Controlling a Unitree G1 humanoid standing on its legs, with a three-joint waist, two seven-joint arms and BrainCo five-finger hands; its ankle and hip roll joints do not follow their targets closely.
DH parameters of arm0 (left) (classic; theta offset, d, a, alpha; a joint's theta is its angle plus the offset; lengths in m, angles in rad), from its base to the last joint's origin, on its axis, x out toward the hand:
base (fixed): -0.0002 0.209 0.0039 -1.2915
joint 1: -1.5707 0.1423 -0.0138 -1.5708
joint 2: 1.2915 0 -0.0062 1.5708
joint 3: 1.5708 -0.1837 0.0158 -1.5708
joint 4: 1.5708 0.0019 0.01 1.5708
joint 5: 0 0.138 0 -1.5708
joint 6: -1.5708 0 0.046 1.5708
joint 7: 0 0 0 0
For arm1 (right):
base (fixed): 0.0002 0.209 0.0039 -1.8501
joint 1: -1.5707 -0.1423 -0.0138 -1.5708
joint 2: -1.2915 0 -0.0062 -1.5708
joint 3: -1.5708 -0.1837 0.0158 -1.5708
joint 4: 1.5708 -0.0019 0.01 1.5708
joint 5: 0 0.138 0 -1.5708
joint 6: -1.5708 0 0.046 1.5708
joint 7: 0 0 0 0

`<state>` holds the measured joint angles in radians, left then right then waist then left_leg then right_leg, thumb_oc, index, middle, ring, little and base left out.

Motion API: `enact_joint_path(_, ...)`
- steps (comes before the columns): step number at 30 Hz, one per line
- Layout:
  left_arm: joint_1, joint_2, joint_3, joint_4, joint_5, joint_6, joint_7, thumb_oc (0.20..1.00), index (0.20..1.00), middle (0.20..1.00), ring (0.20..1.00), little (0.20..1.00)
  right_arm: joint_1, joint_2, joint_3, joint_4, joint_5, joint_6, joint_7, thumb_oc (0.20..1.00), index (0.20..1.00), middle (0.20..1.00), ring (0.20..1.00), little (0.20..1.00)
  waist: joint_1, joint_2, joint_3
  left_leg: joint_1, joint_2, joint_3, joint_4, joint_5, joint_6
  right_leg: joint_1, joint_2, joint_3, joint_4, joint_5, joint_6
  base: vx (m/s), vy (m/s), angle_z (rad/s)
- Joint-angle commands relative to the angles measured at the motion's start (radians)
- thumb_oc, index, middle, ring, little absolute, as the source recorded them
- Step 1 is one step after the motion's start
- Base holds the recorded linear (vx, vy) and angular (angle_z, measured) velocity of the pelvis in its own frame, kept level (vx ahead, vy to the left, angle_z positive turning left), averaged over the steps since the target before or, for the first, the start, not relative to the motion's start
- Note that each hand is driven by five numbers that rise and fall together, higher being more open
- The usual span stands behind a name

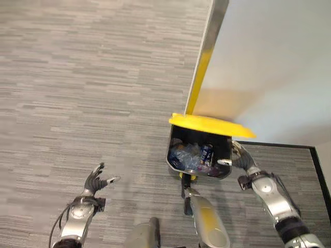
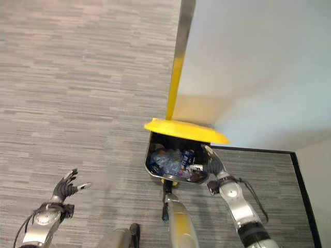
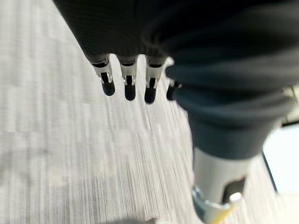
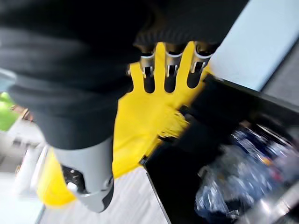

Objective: Gather garbage on tea table into small bin, then transfer packed bag to large trash can.

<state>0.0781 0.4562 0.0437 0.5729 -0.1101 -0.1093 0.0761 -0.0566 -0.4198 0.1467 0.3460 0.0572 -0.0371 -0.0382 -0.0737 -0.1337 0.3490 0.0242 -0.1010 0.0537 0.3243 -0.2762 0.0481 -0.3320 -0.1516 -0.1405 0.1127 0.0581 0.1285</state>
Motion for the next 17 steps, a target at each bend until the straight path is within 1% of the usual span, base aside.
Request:
enact_joint_path(1, -0.056, 0.031, -0.011, -0.054, -0.024, -0.027, -0.005, 1.000, 1.000, 1.000, 1.000, 1.000, -0.094, -0.025, 0.010, 0.007, -0.022, -0.023, 0.010, 1.000, 1.000, 1.000, 1.000, 1.000, -0.003, 0.012, -0.008, 0.065, -0.045, -0.012, -0.052, -0.094, 0.009, -0.098, -0.020, -0.033, -0.036, 0.199, 0.095, -0.07, 0.048, -0.12)
enact_joint_path(2, -0.056, 0.031, -0.010, -0.054, -0.024, -0.027, -0.005, 1.000, 1.000, 1.000, 1.000, 1.000, -0.094, -0.024, 0.010, 0.007, -0.022, -0.023, 0.010, 1.000, 1.000, 1.000, 1.000, 1.000, -0.005, 0.006, -0.009, 0.063, -0.051, -0.013, -0.055, -0.087, 0.010, -0.101, -0.027, -0.031, -0.036, 0.201, 0.096, -0.26, 0.098, -0.29)
enact_joint_path(3, -0.032, 0.024, -0.018, -0.063, -0.036, -0.020, -0.018, 1.000, 1.000, 1.000, 1.000, 1.000, -0.047, -0.022, -0.012, 0.036, -0.025, -0.025, 0.009, 1.000, 1.000, 1.000, 1.000, 1.000, 0.003, 0.039, -0.014, 0.017, -0.030, -0.003, -0.081, -0.029, 0.018, -0.085, 0.000, 0.009, 0.178, 0.079, 0.056, -0.26, 0.072, -0.24)
enact_joint_path(4, -0.030, 0.023, -0.019, -0.064, -0.038, -0.018, -0.021, 1.000, 1.000, 1.000, 1.000, 1.000, -0.034, -0.019, -0.020, 0.048, -0.017, -0.030, 0.008, 1.000, 1.000, 1.000, 1.000, 1.000, 0.008, 0.048, -0.027, -0.001, -0.019, 0.001, -0.100, -0.003, 0.017, -0.085, 0.008, 0.032, 0.256, 0.036, 0.041, -0.30, 0.050, 0.08)
enact_joint_path(5, -0.028, 0.030, -0.017, -0.058, -0.035, -0.012, -0.020, 1.000, 1.000, 1.000, 1.000, 1.000, -0.016, -0.019, -0.033, 0.068, -0.018, -0.028, 0.003, 1.000, 1.000, 1.000, 1.000, 1.000, 0.018, 0.069, -0.039, -0.018, 0.009, 0.001, -0.127, 0.028, 0.011, -0.073, 0.019, 0.062, 0.377, -0.020, 0.025, -0.09, -0.087, 0.16)
enact_joint_path(6, -0.023, 0.027, -0.019, -0.058, -0.035, -0.011, -0.012, 1.000, 1.000, 1.000, 1.000, 1.000, -0.007, -0.013, -0.040, 0.076, -0.012, -0.028, -0.001, 1.000, 1.000, 1.000, 1.000, 1.000, 0.024, 0.064, -0.047, -0.027, 0.016, 0.001, -0.136, 0.041, -0.003, -0.027, 0.020, 0.075, 0.332, -0.038, 0.020, 0.01, -0.185, 0.11)
enact_joint_path(7, -0.012, 0.029, -0.031, -0.070, -0.046, -0.015, -0.017, 1.000, 1.000, 1.000, 1.000, 1.000, 0.008, -0.014, -0.047, 0.083, -0.011, -0.029, -0.001, 1.000, 1.000, 1.000, 1.000, 1.000, 0.029, 0.044, -0.065, -0.039, 0.011, -0.012, -0.130, 0.043, -0.018, 0.044, 0.041, 0.080, 0.239, -0.065, 0.009, 0.09, -0.221, -0.20)
enact_joint_path(8, -0.008, 0.030, -0.022, -0.073, -0.050, -0.014, -0.020, 1.000, 1.000, 1.000, 1.000, 1.000, 0.015, -0.018, -0.052, 0.084, -0.010, -0.026, -0.001, 1.000, 1.000, 1.000, 1.000, 1.000, 0.029, 0.036, -0.079, -0.047, 0.020, -0.010, -0.134, 0.050, -0.023, 0.056, 0.052, 0.081, 0.196, -0.075, 0.012, 0.12, -0.203, -0.16)
enact_joint_path(9, -0.009, 0.028, -0.024, -0.064, -0.050, -0.014, -0.016, 1.000, 1.000, 1.000, 1.000, 1.000, 0.014, -0.014, -0.044, 0.088, -0.007, -0.027, -0.001, 1.000, 1.000, 1.000, 1.000, 1.000, 0.032, 0.030, -0.093, -0.047, 0.025, 0.006, -0.141, 0.052, -0.026, 0.075, 0.062, 0.070, 0.154, -0.073, 0.007, 0.07, -0.105, -0.23)
enact_joint_path(10, -0.009, 0.028, -0.024, -0.064, -0.050, -0.014, -0.016, 1.000, 1.000, 1.000, 1.000, 1.000, 0.014, -0.014, -0.043, 0.089, -0.007, -0.027, -0.002, 1.000, 1.000, 1.000, 1.000, 1.000, 0.033, 0.030, -0.093, -0.045, 0.026, 0.007, -0.143, 0.053, -0.026, 0.078, 0.064, 0.071, 0.149, -0.070, 0.007, 0.13, -0.150, -0.25)
enact_joint_path(11, -0.005, 0.019, -0.028, -0.046, -0.056, -0.015, -0.019, 1.000, 1.000, 1.000, 1.000, 1.000, 0.018, -0.017, -0.044, 0.104, -0.007, -0.028, -0.006, 1.000, 1.000, 1.000, 1.000, 1.000, 0.028, 0.024, -0.117, -0.034, 0.041, 0.021, -0.171, 0.064, -0.038, 0.105, 0.088, 0.076, 0.080, -0.060, 0.010, 0.17, -0.191, -0.27)
enact_joint_path(12, -0.006, 0.011, -0.025, -0.023, -0.059, -0.013, -0.017, 1.000, 1.000, 1.000, 1.000, 1.000, 0.021, -0.017, -0.049, 0.114, 0.000, -0.024, -0.008, 1.000, 1.000, 1.000, 1.000, 1.000, 0.025, 0.023, -0.137, -0.018, 0.051, 0.031, -0.201, 0.077, -0.048, 0.138, 0.089, 0.064, 0.023, -0.049, 0.008, 0.21, -0.216, -0.32)
enact_joint_path(13, -0.006, 0.010, -0.029, -0.014, -0.055, -0.012, -0.020, 1.000, 1.000, 1.000, 1.000, 1.000, 0.026, -0.019, -0.057, 0.110, 0.001, -0.024, -0.008, 1.000, 1.000, 1.000, 1.000, 1.000, 0.020, 0.024, -0.150, -0.008, 0.056, 0.033, -0.218, 0.083, -0.053, 0.157, 0.091, 0.062, -0.002, -0.049, 0.007, 0.12, -0.110, -0.16)
enact_joint_path(14, -0.006, 0.009, -0.030, -0.014, -0.055, -0.012, -0.020, 1.000, 1.000, 1.000, 1.000, 1.000, 0.027, -0.020, -0.058, 0.109, 0.001, -0.024, -0.008, 1.000, 1.000, 1.000, 1.000, 1.000, 0.020, 0.025, -0.150, -0.006, 0.056, 0.032, -0.220, 0.084, -0.053, 0.160, 0.091, 0.062, -0.005, -0.048, 0.007, 0.15, -0.110, -0.21)
enact_joint_path(15, 0.006, 0.002, -0.027, -0.006, -0.049, -0.006, -0.028, 1.000, 1.000, 1.000, 1.000, 1.000, 0.049, -0.030, -0.077, 0.106, 0.001, -0.023, -0.008, 1.000, 1.000, 1.000, 1.000, 1.000, 0.013, 0.030, -0.176, 0.016, 0.068, 0.031, -0.246, 0.089, -0.060, 0.194, 0.096, 0.053, -0.045, -0.056, -0.002, 0.14, -0.102, -0.16)
enact_joint_path(17, 0.015, -0.005, -0.024, -0.006, -0.045, -0.003, -0.032, 1.000, 1.000, 1.000, 1.000, 1.000, 0.059, -0.033, -0.088, 0.105, 0.003, -0.021, -0.009, 1.000, 1.000, 1.000, 1.000, 1.000, 0.009, 0.033, -0.183, 0.028, 0.073, 0.030, -0.258, 0.093, -0.064, 0.210, 0.100, 0.053, -0.066, -0.059, -0.009, 0.11, -0.078, 0.21)
